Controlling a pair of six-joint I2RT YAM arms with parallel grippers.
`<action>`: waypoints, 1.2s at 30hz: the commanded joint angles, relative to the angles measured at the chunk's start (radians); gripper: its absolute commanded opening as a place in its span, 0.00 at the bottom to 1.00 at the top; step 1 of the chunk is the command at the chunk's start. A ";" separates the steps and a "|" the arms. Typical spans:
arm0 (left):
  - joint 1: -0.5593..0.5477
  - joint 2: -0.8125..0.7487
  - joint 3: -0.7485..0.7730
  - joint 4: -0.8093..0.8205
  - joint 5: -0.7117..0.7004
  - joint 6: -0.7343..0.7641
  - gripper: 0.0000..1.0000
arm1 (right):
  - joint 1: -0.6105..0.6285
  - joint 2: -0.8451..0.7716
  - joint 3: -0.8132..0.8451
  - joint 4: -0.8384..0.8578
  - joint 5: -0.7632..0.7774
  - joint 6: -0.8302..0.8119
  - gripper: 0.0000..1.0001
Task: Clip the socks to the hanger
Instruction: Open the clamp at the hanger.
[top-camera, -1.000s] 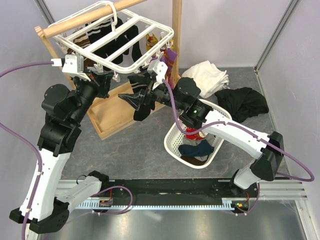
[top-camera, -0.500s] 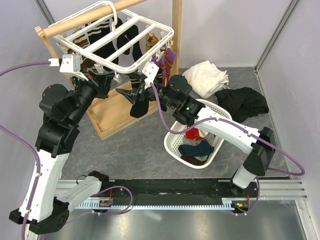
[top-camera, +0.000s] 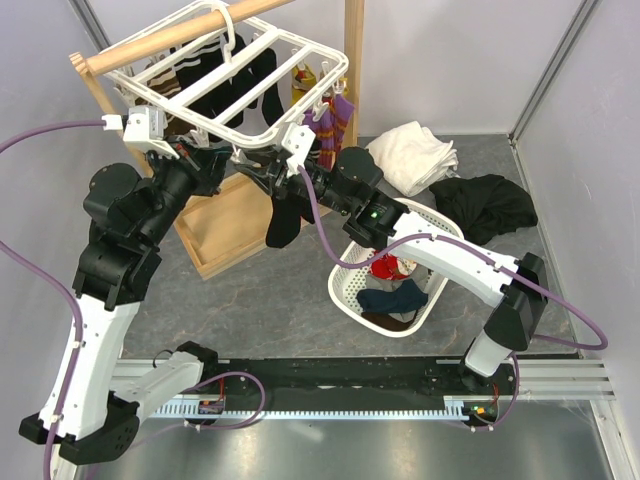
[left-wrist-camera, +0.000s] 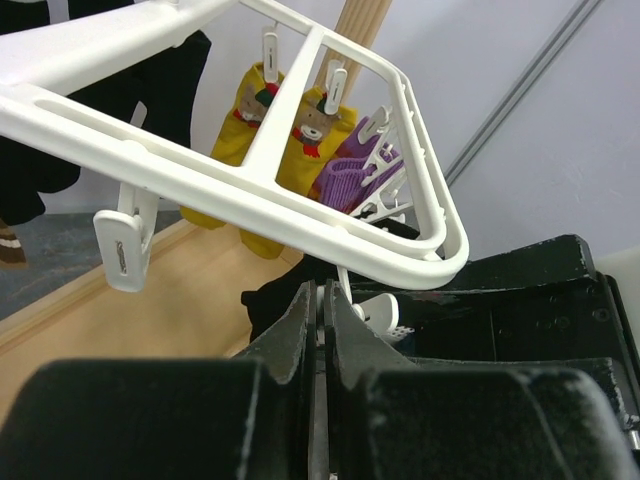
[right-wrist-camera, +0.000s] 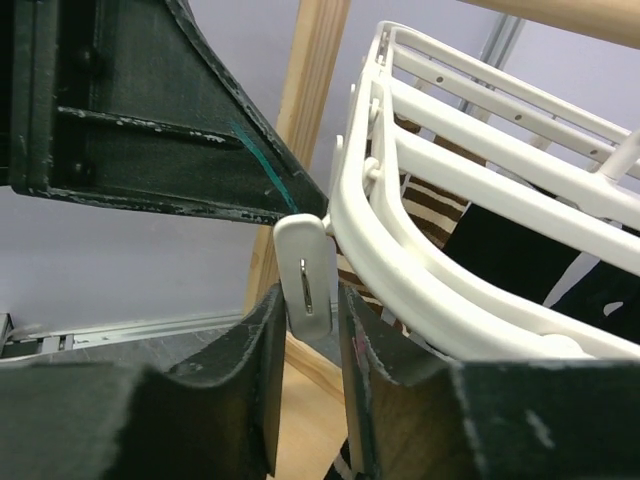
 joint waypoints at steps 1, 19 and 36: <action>-0.001 0.001 0.046 -0.002 0.028 -0.050 0.02 | 0.007 -0.002 0.052 0.008 -0.032 -0.002 0.29; -0.002 -0.019 0.055 0.017 0.145 0.059 0.80 | 0.019 0.001 0.103 -0.128 0.025 -0.019 0.00; -0.002 0.034 0.096 -0.036 0.005 0.105 0.67 | 0.036 0.012 0.132 -0.164 0.041 -0.059 0.00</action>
